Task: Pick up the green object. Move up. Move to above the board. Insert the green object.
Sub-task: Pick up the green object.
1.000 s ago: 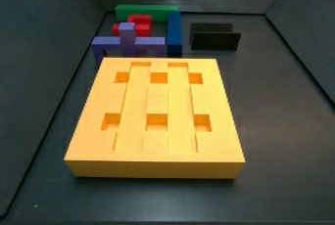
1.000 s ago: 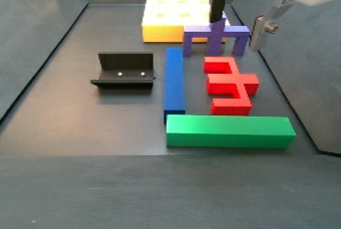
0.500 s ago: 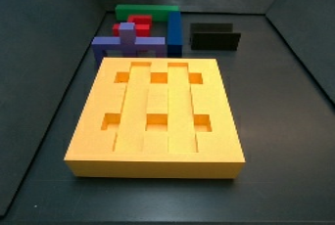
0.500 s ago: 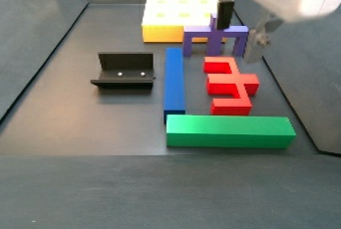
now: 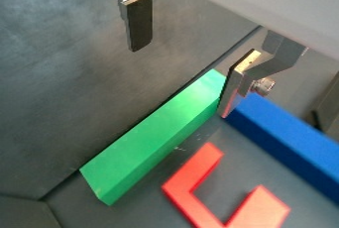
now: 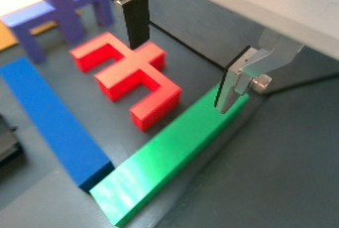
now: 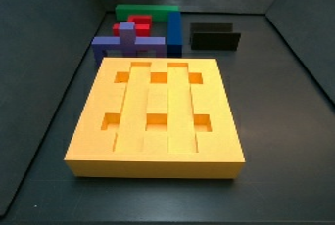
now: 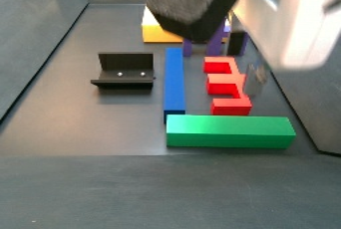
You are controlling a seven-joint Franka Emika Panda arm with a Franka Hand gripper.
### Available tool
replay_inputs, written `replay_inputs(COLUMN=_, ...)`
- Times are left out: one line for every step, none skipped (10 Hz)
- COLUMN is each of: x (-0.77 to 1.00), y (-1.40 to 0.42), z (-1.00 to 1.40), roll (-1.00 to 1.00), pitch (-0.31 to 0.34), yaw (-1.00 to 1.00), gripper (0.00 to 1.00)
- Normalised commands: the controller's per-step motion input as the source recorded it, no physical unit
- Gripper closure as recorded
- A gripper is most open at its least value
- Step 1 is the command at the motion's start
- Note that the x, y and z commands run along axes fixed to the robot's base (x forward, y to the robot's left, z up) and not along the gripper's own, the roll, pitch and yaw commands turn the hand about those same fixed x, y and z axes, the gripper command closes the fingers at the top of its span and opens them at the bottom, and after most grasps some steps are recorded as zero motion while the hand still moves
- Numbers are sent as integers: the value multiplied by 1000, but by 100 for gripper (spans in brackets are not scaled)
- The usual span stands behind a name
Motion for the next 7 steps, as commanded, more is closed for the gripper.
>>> replay_inputs(x=0, y=54, z=-486, roll=-183, pitch=-277, yaw=-206, gripper=0)
replay_inputs(x=0, y=109, z=-514, roll=-193, pitch=-274, yaw=-6, gripper=0)
replay_inputs(x=0, y=109, z=-531, roll=-170, pitch=-280, yaw=-63, gripper=0)
replay_inputs(x=0, y=154, z=-506, roll=-141, pitch=-229, yaw=-86, gripper=0)
replay_inputs(x=0, y=69, z=-449, roll=-37, pitch=-147, yaw=-29, gripper=0)
replay_inputs(x=0, y=0, z=-477, roll=0, pitch=-66, yaw=0, gripper=0)
replay_inputs(x=0, y=37, z=-560, roll=-33, pitch=-69, yaw=0, gripper=0)
